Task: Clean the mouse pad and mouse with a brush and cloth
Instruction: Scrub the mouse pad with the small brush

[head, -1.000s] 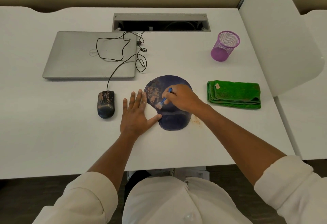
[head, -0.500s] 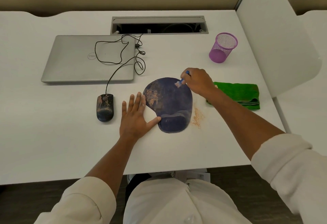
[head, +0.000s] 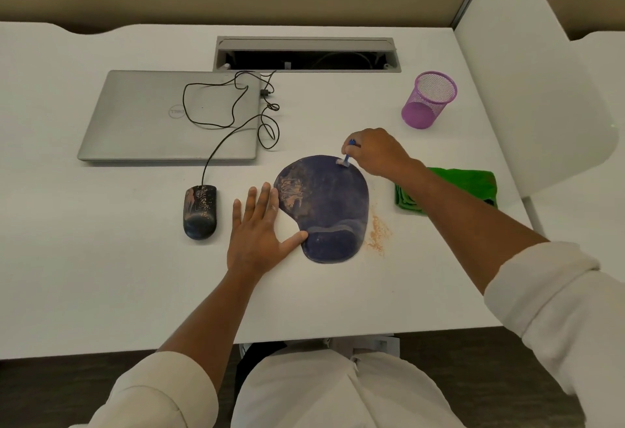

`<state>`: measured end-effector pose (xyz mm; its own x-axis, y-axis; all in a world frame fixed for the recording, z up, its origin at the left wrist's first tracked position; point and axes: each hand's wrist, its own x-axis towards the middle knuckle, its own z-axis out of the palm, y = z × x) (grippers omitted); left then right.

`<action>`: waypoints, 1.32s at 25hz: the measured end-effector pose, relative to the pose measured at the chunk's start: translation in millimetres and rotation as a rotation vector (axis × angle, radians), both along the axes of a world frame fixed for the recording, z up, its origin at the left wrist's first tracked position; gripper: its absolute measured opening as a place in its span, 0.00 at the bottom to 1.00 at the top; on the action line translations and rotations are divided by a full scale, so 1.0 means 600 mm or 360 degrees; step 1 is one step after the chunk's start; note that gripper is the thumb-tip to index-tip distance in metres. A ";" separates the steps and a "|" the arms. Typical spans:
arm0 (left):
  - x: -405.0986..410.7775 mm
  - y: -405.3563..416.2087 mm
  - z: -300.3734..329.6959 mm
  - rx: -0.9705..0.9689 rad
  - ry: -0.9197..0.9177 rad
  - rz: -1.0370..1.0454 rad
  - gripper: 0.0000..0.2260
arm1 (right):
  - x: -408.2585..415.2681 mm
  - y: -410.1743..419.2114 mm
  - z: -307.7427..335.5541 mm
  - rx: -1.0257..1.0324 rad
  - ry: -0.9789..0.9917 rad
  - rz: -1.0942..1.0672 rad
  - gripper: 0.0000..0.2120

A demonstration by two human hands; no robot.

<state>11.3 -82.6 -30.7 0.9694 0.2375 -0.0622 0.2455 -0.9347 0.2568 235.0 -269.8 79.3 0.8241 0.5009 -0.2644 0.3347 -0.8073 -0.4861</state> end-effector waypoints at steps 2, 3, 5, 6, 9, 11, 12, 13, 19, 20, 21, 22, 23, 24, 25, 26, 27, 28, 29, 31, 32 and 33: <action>-0.001 -0.001 0.000 0.0002 0.0001 0.0002 0.49 | 0.007 -0.001 0.005 -0.0358 0.0123 0.0189 0.06; -0.001 -0.001 0.000 -0.0003 0.0001 0.0005 0.49 | 0.012 -0.003 0.011 -0.0496 0.0199 0.0289 0.05; 0.000 -0.001 0.000 -0.0013 0.0003 0.0000 0.50 | 0.023 -0.004 0.022 -0.0459 0.0228 0.0291 0.05; 0.000 -0.001 0.000 -0.0013 0.0002 -0.0001 0.49 | 0.025 -0.001 0.027 -0.0326 0.0144 0.0215 0.06; 0.000 -0.001 0.001 -0.0008 0.0001 0.0000 0.49 | 0.011 0.007 0.025 -0.0028 -0.0171 -0.0014 0.08; 0.001 -0.001 0.001 -0.0010 -0.0004 0.0007 0.49 | -0.001 0.004 0.010 -0.0127 -0.0091 -0.0003 0.08; 0.001 -0.001 0.001 -0.0008 -0.0001 0.0007 0.50 | -0.006 -0.001 0.009 -0.0250 0.0006 0.0063 0.07; 0.001 -0.001 0.001 -0.0004 -0.0002 0.0007 0.50 | -0.007 -0.008 0.012 -0.0396 0.0127 0.0172 0.07; 0.001 -0.002 -0.001 -0.0003 -0.0018 0.0002 0.49 | -0.005 -0.031 0.028 -0.0077 0.0043 0.0035 0.08; 0.000 -0.001 -0.001 -0.0004 -0.0014 0.0002 0.49 | -0.011 -0.032 0.023 -0.0036 -0.0023 -0.0013 0.08; 0.001 -0.001 -0.001 -0.0001 -0.0006 0.0000 0.49 | -0.020 -0.033 0.019 -0.0049 -0.0022 -0.0024 0.08; 0.001 0.000 -0.001 0.0004 0.0003 -0.0001 0.49 | -0.032 -0.036 0.014 -0.0106 0.0018 -0.0012 0.08; 0.001 0.000 -0.001 0.0008 0.0010 0.0000 0.49 | -0.046 -0.043 0.014 -0.0203 0.0095 0.0027 0.08; 0.001 -0.001 -0.001 0.0009 0.0011 0.0003 0.49 | -0.060 -0.052 0.018 -0.0302 0.0201 0.0091 0.08; 0.000 -0.001 0.000 0.0010 0.0007 0.0007 0.49 | -0.072 -0.064 0.025 -0.0358 0.0338 0.0141 0.08; 0.001 -0.002 0.000 0.0015 0.0003 0.0009 0.49 | -0.080 -0.075 0.031 -0.0332 0.0466 0.0145 0.09; 0.001 -0.002 0.000 0.0017 0.0006 0.0010 0.49 | -0.083 -0.082 0.036 -0.0239 0.0511 0.0108 0.09; 0.001 -0.002 0.000 0.0017 0.0012 0.0008 0.49 | -0.082 -0.084 0.037 -0.0112 0.0440 0.0021 0.09; 0.001 -0.002 0.000 0.0018 0.0015 0.0006 0.49 | -0.078 -0.081 0.034 0.0007 0.0288 -0.0081 0.09; 0.000 -0.001 -0.001 0.0024 0.0014 0.0006 0.49 | -0.079 -0.075 0.025 0.0092 0.0046 -0.0176 0.09; 0.000 -0.001 -0.001 0.0024 0.0015 0.0006 0.49 | -0.085 -0.075 0.017 0.0056 0.0023 -0.0155 0.09; 0.000 -0.001 -0.001 0.0022 0.0019 0.0006 0.49 | -0.094 -0.078 0.007 -0.0011 0.0062 -0.0105 0.09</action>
